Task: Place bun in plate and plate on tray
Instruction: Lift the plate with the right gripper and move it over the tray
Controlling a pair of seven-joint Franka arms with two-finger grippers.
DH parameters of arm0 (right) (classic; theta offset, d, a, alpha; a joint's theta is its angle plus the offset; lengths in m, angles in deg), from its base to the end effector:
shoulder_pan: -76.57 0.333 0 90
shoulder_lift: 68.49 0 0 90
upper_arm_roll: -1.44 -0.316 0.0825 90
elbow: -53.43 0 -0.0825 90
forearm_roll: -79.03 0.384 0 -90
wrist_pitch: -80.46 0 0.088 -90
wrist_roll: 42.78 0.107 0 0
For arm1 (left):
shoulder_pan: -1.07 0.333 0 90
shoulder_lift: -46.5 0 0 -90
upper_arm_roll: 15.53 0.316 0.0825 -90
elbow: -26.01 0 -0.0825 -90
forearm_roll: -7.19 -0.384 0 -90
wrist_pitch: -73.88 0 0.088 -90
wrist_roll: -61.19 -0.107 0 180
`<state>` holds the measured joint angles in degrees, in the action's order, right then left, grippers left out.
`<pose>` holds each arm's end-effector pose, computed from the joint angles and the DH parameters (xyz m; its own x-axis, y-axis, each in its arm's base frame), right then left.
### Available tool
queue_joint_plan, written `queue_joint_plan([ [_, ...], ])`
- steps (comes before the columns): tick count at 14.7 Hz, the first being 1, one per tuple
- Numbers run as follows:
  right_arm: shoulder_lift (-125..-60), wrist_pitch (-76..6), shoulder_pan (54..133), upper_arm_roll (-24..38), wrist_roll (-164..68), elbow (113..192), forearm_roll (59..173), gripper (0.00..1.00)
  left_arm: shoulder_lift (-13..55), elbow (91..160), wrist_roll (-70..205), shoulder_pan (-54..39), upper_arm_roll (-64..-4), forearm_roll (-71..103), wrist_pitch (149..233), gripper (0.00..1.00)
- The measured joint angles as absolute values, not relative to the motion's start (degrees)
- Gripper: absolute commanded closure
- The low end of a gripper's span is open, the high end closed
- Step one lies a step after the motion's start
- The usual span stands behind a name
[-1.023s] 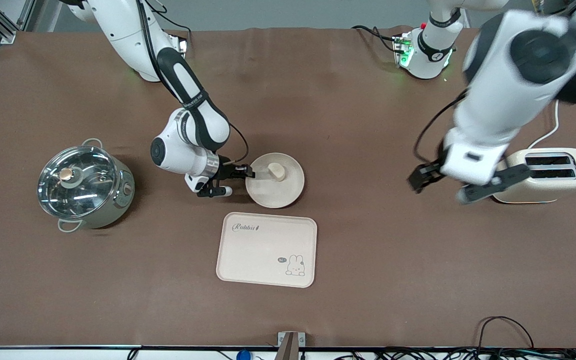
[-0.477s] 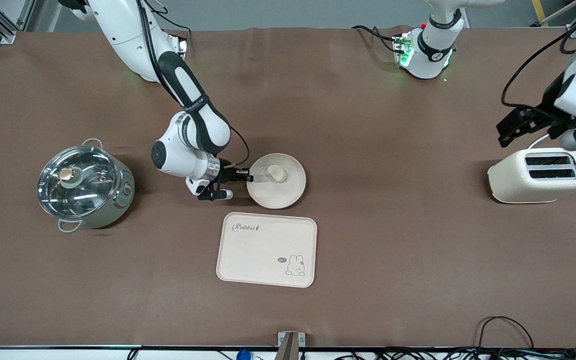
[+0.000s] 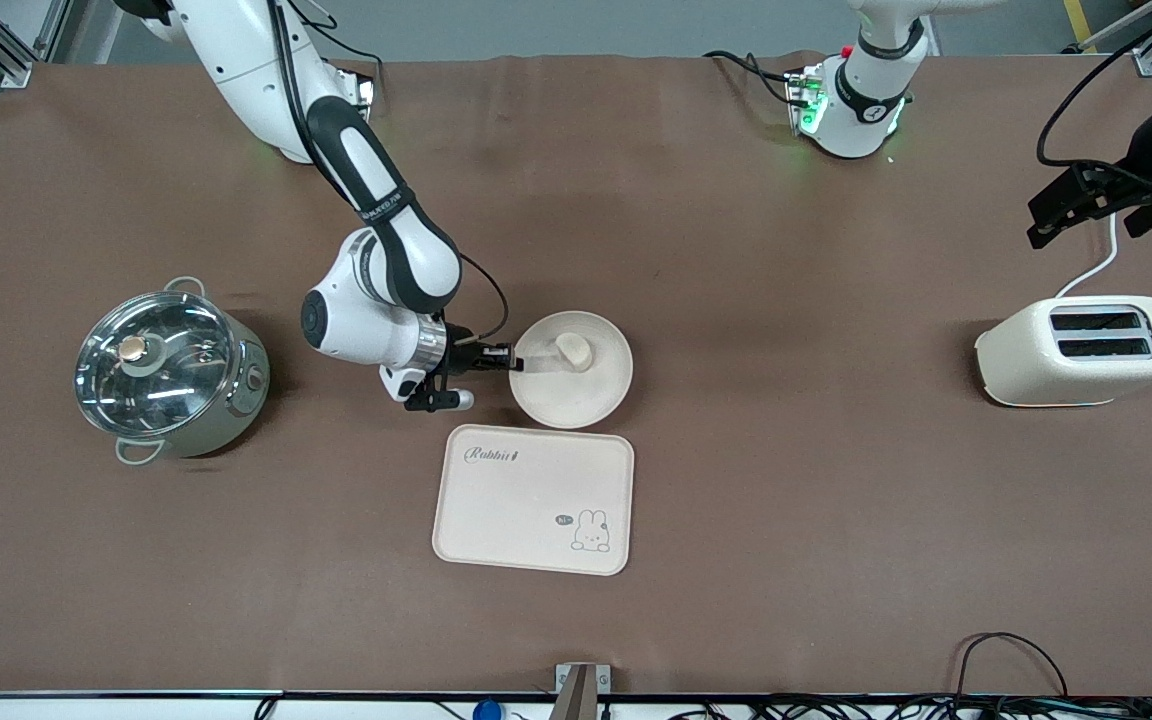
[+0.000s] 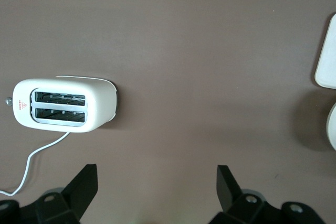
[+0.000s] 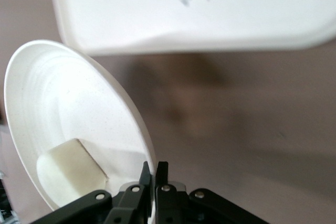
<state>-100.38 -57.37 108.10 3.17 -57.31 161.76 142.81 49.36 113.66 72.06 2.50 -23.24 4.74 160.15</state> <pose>0.5454 0.3202 0.2072 0.9885 -0.0462 -0.1439 -0.1268 -0.7718 -0.6231 0.5295 -0.0556 0.6649 0.9960 0.0826 0.0343 0.0841 -0.9955 -0.0436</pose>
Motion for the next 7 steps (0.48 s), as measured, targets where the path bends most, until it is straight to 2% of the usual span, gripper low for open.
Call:
queue_joint_plan([
  [3,-102.9,-55.0,105.3,3.6,-54.1,155.8,137.9,1.00,49.4,114.1,72.1,2.5,-23.3,4.7,160.1,0.00],
  [7,-111.1,-48.5,100.8,3.6,-48.1,144.0,129.6,1.00,49.4,114.2,72.1,2.5,-23.3,4.7,160.0,0.00],
])
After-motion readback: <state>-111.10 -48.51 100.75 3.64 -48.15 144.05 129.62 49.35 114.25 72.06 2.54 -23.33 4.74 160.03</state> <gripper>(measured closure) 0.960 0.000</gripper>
